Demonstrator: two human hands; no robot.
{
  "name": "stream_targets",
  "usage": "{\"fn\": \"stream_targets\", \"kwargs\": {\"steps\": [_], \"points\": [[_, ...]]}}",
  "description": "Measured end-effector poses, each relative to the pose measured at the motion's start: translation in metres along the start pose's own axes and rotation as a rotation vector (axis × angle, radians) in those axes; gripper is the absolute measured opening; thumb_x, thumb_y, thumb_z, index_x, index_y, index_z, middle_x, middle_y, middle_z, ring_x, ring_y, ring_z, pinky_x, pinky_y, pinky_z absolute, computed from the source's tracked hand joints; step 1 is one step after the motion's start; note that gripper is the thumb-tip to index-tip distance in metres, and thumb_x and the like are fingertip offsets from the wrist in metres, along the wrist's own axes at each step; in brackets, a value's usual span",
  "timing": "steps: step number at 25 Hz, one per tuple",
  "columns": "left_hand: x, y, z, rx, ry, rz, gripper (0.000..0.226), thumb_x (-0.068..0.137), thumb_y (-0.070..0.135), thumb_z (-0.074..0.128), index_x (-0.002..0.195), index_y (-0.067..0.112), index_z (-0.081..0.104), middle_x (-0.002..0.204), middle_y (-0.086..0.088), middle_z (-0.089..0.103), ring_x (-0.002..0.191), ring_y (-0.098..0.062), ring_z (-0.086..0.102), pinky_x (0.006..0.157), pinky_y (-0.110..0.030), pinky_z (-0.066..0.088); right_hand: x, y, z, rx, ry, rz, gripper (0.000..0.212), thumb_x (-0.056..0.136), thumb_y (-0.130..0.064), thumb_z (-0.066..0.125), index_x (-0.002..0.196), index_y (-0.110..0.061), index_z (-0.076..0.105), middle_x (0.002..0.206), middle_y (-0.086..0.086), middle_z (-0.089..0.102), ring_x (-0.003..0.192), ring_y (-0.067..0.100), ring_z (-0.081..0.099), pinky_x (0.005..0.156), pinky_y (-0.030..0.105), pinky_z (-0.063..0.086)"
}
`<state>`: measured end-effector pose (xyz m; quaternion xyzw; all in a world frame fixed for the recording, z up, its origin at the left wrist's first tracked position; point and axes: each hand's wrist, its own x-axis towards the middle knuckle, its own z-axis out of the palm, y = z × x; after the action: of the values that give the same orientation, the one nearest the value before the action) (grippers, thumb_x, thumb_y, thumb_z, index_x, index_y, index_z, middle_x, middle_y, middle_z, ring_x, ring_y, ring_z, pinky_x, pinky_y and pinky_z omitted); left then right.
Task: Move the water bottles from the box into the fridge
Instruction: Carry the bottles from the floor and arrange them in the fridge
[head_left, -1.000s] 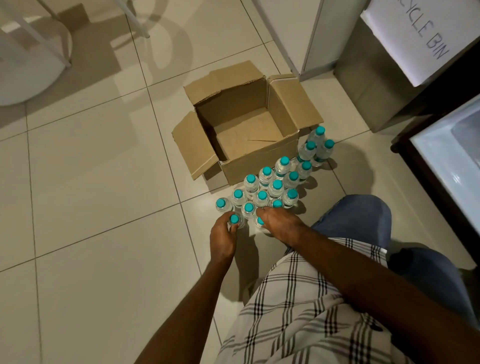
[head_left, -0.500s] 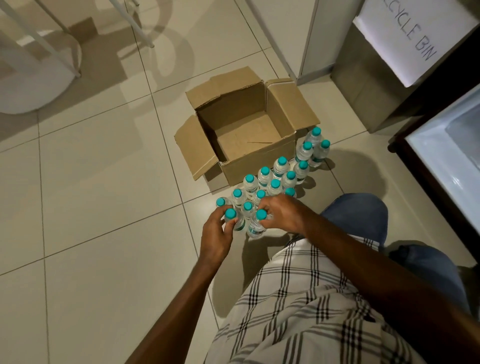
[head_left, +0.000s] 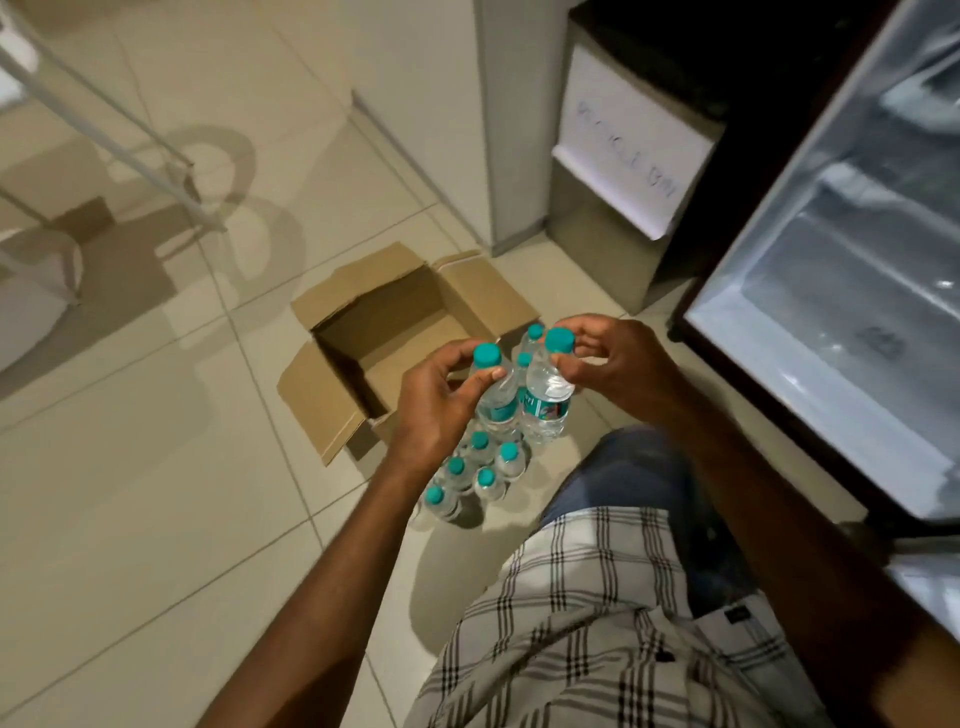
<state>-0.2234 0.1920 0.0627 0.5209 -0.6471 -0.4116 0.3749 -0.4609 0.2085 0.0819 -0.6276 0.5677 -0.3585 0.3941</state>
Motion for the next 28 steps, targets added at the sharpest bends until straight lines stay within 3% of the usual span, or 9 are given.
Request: {"fn": "stream_targets", "kwargs": {"steps": [5,10,13,16,18,21,26,28], "points": [[0.069,0.093,0.06,-0.035,-0.174,0.228,0.021,0.084,0.04,0.074,0.104,0.041,0.071,0.105,0.027,0.071,0.101,0.005,0.065,0.08,-0.022,0.051,-0.022,-0.011,-0.102,0.076,0.268,-0.051,0.027,0.091,-0.027,0.072,0.117,-0.019,0.069,0.104,-0.014,0.075,0.1,0.005,0.072,0.082,0.016,0.055],[0.109,0.181,0.125,-0.077,-0.312,0.436,0.02,0.083,0.041,0.074,0.1,0.049,0.068,0.1,0.029,0.07,0.094,0.001,0.065,0.079,-0.022,0.054,-0.052,-0.03,-0.192,0.024,0.521,-0.061,0.029,0.09,-0.02,0.075,0.119,-0.021,0.071,0.109,-0.011,0.075,0.103,0.008,0.071,0.093,0.025,0.057],[0.122,0.227,0.161,-0.117,-0.359,0.547,0.022,0.084,0.037,0.075,0.104,0.044,0.07,0.099,0.028,0.07,0.091,0.003,0.064,0.073,-0.009,0.05,-0.07,-0.047,-0.234,-0.055,0.676,-0.059,0.036,0.089,-0.025,0.077,0.124,-0.022,0.07,0.111,-0.015,0.074,0.102,0.002,0.07,0.089,0.027,0.06],[0.132,0.269,0.192,-0.132,-0.377,0.63,0.03,0.084,0.037,0.076,0.114,0.034,0.072,0.103,0.026,0.071,0.091,0.0,0.065,0.077,-0.015,0.054,-0.081,-0.062,-0.269,-0.153,0.79,-0.057,0.04,0.089,-0.029,0.076,0.128,-0.022,0.068,0.114,-0.012,0.073,0.102,0.003,0.07,0.089,0.033,0.061],[0.14,0.297,0.21,-0.155,-0.363,0.676,0.033,0.083,0.038,0.077,0.115,0.032,0.072,0.102,0.028,0.069,0.092,0.002,0.065,0.081,-0.017,0.055,-0.085,-0.072,-0.294,-0.194,0.873,-0.073,0.043,0.09,-0.031,0.075,0.13,-0.021,0.067,0.117,-0.012,0.072,0.103,0.002,0.07,0.089,0.035,0.061],[0.153,0.336,0.231,-0.21,-0.304,0.742,0.037,0.082,0.035,0.079,0.117,0.028,0.072,0.097,0.036,0.064,0.094,0.009,0.064,0.08,-0.006,0.05,-0.085,-0.087,-0.325,-0.205,0.995,-0.112,0.042,0.089,-0.038,0.074,0.128,-0.024,0.067,0.116,-0.01,0.073,0.105,0.006,0.07,0.09,0.042,0.061],[0.178,0.379,0.276,-0.422,-0.197,0.708,0.038,0.082,0.02,0.081,0.118,0.016,0.071,0.107,0.009,0.073,0.103,-0.003,0.069,0.093,-0.022,0.055,-0.071,-0.101,-0.365,-0.121,1.273,-0.204,0.04,0.093,-0.036,0.069,0.13,-0.024,0.064,0.12,-0.007,0.071,0.111,0.009,0.068,0.092,0.043,0.059],[0.184,0.389,0.295,-0.503,-0.128,0.671,0.037,0.083,0.015,0.08,0.119,0.013,0.069,0.11,0.006,0.071,0.105,-0.006,0.068,0.093,-0.019,0.054,-0.063,-0.098,-0.377,-0.03,1.403,-0.252,0.038,0.094,-0.034,0.068,0.129,-0.019,0.064,0.119,-0.004,0.071,0.11,0.012,0.069,0.091,0.044,0.06]]}}
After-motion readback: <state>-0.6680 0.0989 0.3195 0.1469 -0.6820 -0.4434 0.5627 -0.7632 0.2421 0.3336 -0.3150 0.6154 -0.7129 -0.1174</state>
